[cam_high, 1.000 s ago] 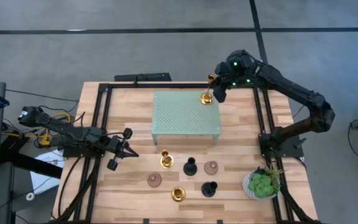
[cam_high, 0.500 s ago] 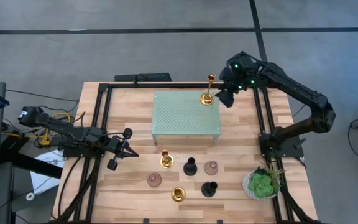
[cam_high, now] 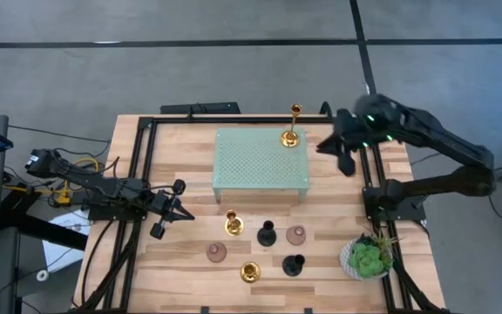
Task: Pick & Place candle stick holders
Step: Put the bottom black candle holder on the shelf
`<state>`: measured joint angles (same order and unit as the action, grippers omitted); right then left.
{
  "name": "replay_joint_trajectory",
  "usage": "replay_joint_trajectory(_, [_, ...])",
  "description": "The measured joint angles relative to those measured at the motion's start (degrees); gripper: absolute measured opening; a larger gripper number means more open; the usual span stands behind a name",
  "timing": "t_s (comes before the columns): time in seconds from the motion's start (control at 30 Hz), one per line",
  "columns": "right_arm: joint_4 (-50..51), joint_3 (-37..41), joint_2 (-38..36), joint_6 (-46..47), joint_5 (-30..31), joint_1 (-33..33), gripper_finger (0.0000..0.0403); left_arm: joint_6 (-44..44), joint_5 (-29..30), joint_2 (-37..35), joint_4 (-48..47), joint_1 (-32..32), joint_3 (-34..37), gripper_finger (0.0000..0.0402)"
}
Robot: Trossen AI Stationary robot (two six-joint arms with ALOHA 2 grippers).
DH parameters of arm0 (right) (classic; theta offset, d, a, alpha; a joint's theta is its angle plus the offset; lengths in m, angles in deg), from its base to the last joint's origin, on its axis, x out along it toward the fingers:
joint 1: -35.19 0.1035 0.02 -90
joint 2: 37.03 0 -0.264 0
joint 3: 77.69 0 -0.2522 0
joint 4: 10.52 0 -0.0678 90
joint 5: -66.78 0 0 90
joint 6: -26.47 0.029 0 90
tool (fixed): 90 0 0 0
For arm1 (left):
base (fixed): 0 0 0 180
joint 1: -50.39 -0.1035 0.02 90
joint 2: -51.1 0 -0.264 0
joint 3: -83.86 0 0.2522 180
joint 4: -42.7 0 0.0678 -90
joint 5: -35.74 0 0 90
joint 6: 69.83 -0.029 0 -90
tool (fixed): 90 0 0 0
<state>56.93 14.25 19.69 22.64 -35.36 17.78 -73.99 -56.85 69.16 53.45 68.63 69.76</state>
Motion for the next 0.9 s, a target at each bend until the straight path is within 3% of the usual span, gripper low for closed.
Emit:
replay_joint_trajectory(0.2, [-9.74,13.31,-11.78,8.91,3.57,9.51,0.0008,-0.01,0.00,0.00,0.00,0.01,0.00,0.0012])
replay_joint_trajectory(0.4, [-14.01,23.53,-17.24,14.75,6.19,18.07,0.0003,-0.02,0.00,0.00,0.00,0.00,0.00,0.0012])
replay_joint_trajectory(0.63, [-21.85,29.44,-17.31,11.07,5.94,28.00,0.0002,0.00,0.00,0.00,0.00,0.00,0.00,0.0012])
replay_joint_trajectory(0.8, [-20.56,30.87,-14.83,7.95,1.09,32.63,0.0001,0.00,0.00,-0.02,0.00,0.00,0.00,0.0012])
replay_joint_trajectory(0.9, [-21.38,30.89,-12.23,7.82,1.50,34.19,0.0001,0.00,0.00,-0.02,0.01,0.01,0.00,0.0012])
